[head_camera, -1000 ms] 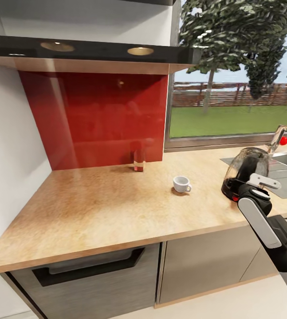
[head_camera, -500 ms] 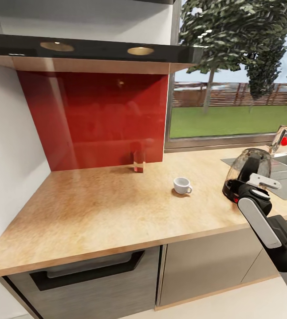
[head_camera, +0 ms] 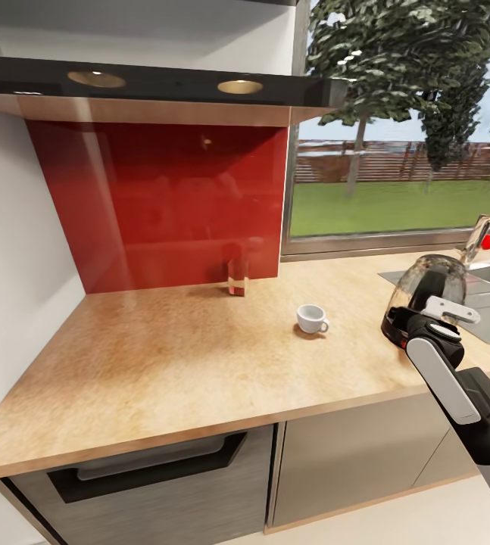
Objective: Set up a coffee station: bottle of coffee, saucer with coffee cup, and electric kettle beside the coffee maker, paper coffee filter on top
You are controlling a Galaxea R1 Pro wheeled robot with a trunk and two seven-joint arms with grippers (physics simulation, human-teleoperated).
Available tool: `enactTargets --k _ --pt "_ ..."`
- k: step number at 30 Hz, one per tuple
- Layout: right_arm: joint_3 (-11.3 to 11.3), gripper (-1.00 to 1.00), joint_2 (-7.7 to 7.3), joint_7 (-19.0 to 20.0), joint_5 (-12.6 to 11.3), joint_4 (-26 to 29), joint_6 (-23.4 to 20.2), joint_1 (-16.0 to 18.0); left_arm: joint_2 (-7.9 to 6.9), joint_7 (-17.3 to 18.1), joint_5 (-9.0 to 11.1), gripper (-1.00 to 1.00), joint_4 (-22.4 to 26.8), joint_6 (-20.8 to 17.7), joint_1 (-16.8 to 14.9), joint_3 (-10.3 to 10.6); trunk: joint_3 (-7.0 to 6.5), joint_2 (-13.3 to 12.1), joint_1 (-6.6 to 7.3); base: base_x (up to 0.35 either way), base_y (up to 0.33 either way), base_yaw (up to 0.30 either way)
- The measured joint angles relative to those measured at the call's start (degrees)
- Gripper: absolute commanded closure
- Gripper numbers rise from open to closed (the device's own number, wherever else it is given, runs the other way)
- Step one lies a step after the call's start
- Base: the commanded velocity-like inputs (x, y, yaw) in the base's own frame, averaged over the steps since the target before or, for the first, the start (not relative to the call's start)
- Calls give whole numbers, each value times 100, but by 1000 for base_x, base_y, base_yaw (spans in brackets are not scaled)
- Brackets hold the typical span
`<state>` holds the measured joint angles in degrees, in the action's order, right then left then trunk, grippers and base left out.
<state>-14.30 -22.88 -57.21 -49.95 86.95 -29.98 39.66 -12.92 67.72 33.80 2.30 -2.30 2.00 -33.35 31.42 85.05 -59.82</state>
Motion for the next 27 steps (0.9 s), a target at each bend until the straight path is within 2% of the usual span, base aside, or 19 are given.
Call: enactTargets --k 5,6,27 --pt "0 -100 0 0 0 0 0 0 0 0 0 -100 0 0 0 0 0 0 0 1 0 0" --pt "0 100 0 0 -1 0 0 0 0 0 0 -100 0 0 0 0 0 0 0 0 0 0" --pt "0 100 -4 3 -6 0 -5 0 0 8 0 -100 0 0 0 0 0 0 0 0 0 0"
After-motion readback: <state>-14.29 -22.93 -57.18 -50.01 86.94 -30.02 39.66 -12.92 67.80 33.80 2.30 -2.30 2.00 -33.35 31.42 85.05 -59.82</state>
